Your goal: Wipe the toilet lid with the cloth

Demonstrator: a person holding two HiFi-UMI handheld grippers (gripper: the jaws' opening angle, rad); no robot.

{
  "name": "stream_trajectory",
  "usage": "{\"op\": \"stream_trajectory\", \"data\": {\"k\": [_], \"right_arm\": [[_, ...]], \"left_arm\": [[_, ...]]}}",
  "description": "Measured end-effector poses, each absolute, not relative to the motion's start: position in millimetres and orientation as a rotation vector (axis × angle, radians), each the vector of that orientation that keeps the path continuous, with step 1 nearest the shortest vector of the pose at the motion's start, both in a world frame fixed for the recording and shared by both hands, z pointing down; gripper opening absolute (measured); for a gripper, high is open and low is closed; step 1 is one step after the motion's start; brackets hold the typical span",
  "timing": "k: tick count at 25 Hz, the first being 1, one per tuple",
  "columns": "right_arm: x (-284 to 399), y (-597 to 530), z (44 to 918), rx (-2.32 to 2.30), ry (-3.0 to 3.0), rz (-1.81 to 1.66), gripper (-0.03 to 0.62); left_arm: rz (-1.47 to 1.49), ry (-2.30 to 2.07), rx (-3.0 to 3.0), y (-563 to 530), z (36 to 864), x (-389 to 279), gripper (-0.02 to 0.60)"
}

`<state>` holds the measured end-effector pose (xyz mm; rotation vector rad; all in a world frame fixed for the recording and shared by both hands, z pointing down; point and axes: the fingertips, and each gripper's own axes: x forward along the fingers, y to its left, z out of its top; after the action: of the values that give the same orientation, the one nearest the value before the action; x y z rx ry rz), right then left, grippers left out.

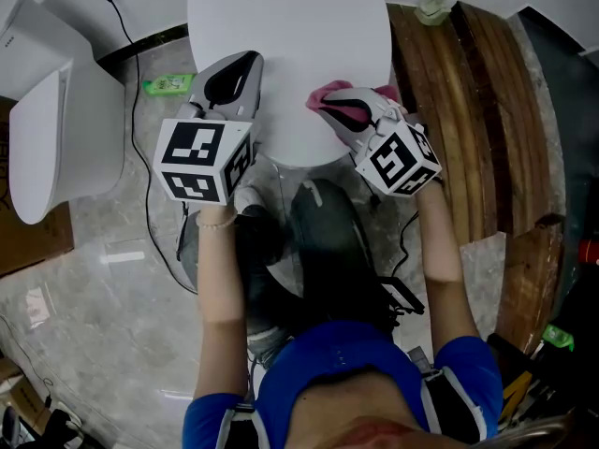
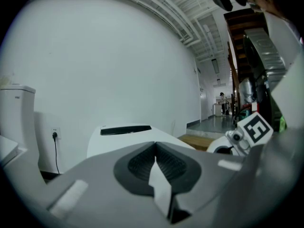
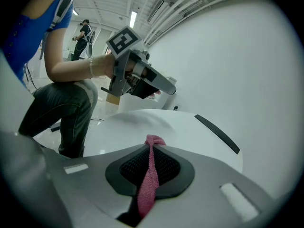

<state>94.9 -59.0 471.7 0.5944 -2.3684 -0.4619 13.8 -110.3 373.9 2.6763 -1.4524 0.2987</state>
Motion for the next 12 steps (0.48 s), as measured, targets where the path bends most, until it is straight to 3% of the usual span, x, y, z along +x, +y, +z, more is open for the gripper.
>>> {"op": "stream_trajectory", "data": {"k": [12], "right_arm": [[79, -27, 474, 0.534, -2.381, -0.493, 0.015]], "left_arm": [[0.289, -1.489, 2.657, -111, 371, 1, 0.002]]}}
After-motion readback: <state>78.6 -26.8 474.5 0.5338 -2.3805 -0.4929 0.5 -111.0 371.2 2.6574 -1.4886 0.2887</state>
